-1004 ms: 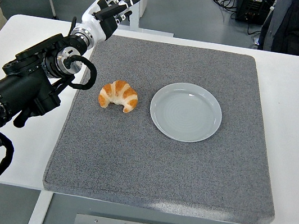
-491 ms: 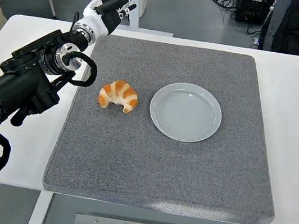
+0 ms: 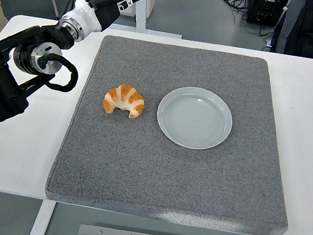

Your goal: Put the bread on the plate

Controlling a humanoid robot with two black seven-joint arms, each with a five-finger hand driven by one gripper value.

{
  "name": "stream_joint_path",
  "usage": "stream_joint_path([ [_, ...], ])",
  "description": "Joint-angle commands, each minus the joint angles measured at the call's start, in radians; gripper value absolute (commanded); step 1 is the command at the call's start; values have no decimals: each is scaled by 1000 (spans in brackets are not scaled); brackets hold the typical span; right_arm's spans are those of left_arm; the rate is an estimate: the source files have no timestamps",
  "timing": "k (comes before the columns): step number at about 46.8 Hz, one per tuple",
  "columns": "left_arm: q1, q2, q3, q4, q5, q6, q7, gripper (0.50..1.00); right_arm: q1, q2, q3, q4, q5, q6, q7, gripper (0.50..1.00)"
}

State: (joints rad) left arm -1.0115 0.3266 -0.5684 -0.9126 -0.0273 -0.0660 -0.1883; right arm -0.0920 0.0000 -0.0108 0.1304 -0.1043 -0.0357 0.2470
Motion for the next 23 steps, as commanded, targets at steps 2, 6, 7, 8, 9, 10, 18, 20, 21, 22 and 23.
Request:
stream_joint_path([
  [2,1,43,58,-52,15,-3,-2,992,0,0,0,0,0,0,0,1000],
  [6,1,58,78,-88,53,-3,-2,992,0,0,0,0,0,0,0,1000],
  [7,1,60,79,-92,67,-3,-2,992,0,0,0,0,0,0,0,1000],
  [8,1,62,82,-95,84,-3,-2,992,0,0,0,0,0,0,0,1000],
  [9,1,63,82,-97,99,-3,-3,992,0,0,0,0,0,-1,0,1000],
  [10,1,66,82,-97,116,-3,-3,992,0,0,0,0,0,0,0,1000],
  [18,-1,98,96,-130,298,-1,-3,992,0,0,0,0,0,0,0,1000],
  [20,1,115,111,-149,354,-1,-3,992,0,0,0,0,0,-1,0,1000],
  [21,1,126,120,-161,377,-1,-3,992,0,0,0,0,0,-1,0,1000],
  [22,1,137,128,-172,400,0,-3,992,0,0,0,0,0,0,0,1000],
  [23,1,146,136,-184,418,0,-3,992,0,0,0,0,0,0,0,1000],
])
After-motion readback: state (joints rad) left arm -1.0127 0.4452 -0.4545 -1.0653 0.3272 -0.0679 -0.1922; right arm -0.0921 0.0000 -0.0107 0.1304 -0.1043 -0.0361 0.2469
